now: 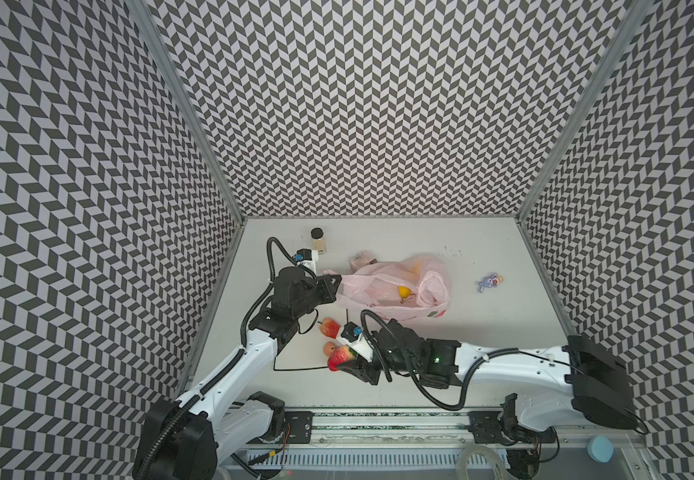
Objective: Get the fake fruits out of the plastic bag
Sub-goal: 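Pull the mango out with the right gripper and set it on the plate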
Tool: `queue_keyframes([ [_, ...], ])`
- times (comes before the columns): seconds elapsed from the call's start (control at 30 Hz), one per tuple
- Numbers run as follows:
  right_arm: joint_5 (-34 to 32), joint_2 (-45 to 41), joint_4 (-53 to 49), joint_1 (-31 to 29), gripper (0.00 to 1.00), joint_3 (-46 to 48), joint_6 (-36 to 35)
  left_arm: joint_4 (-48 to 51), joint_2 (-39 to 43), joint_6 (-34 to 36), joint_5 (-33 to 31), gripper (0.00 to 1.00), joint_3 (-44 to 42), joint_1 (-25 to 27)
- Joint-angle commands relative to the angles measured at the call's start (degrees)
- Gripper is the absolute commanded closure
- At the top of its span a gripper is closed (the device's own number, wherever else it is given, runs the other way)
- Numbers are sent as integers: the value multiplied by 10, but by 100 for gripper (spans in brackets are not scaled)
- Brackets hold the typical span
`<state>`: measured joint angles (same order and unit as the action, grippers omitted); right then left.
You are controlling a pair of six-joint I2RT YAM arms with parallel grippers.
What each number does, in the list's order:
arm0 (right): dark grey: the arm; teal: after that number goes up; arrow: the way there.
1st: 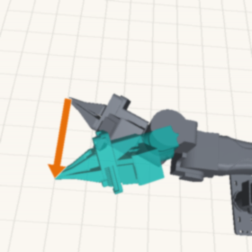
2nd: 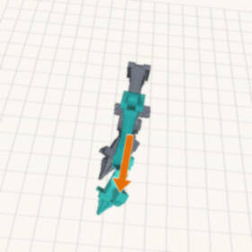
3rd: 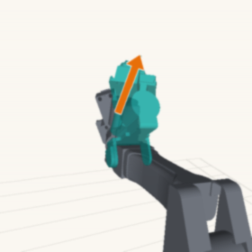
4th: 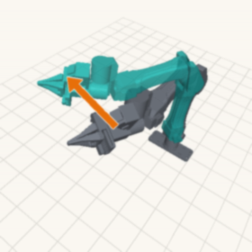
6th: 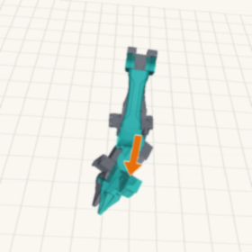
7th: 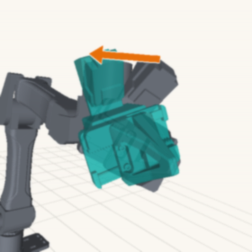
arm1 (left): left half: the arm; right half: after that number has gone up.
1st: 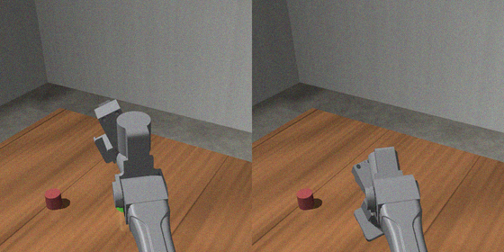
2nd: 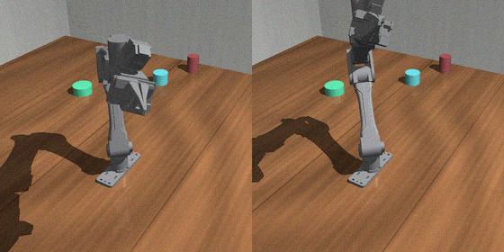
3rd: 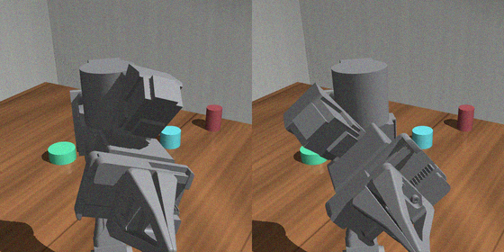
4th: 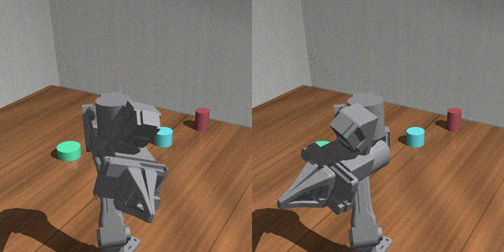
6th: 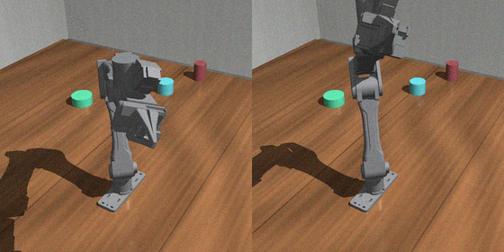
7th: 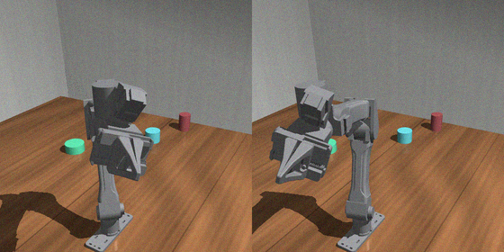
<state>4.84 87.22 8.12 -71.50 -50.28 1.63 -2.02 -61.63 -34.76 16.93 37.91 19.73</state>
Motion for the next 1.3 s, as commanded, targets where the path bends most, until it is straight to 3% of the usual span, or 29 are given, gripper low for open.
queue_keyframes([
  [0.0,-40,62,82,-8,70,-51,-27,9,-1,28,29,100,23,-13],
  [0.3,-121,233,95,-12,69,-160,-21,20,7,37,47,100,25,-23],
  [0.6,-193,319,84,-11,65,-229,-39,24,8,41,43,100,21,-22],
  [0.93,-188,307,98,-11,41,-210,-50,20,4,33,41,100,22,-22],
  [1.27,-174,257,98,-12,34,-195,-68,24,1,34,38,100,26,-23],
])
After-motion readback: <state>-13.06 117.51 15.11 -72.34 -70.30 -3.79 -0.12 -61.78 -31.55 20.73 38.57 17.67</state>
